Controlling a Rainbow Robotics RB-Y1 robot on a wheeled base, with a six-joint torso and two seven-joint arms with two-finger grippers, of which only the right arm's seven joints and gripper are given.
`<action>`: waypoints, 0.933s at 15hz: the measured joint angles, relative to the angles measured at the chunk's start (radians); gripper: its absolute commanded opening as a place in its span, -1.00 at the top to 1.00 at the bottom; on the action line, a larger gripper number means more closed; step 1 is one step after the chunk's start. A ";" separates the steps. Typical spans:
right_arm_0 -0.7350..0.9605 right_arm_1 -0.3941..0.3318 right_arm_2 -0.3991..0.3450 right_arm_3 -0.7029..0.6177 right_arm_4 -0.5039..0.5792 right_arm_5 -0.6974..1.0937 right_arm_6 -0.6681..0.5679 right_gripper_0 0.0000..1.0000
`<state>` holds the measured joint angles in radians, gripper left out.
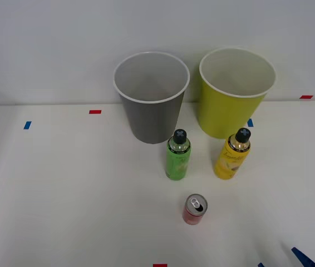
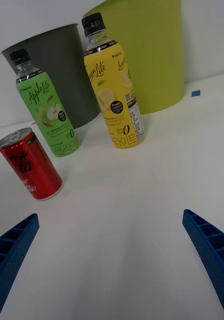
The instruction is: Put cans in the gray bin, plastic bottles in the light green bin
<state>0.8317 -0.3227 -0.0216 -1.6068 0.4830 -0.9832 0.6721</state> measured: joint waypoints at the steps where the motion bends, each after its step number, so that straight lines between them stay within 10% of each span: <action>1: 0.000 0.000 -0.001 0.000 0.000 0.000 -0.001 -1.00; 14: 0.003 -0.001 -0.010 0.001 0.000 -0.009 0.004 -1.00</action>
<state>0.8344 -0.3237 -0.0321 -1.6061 0.4831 -0.9926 0.6764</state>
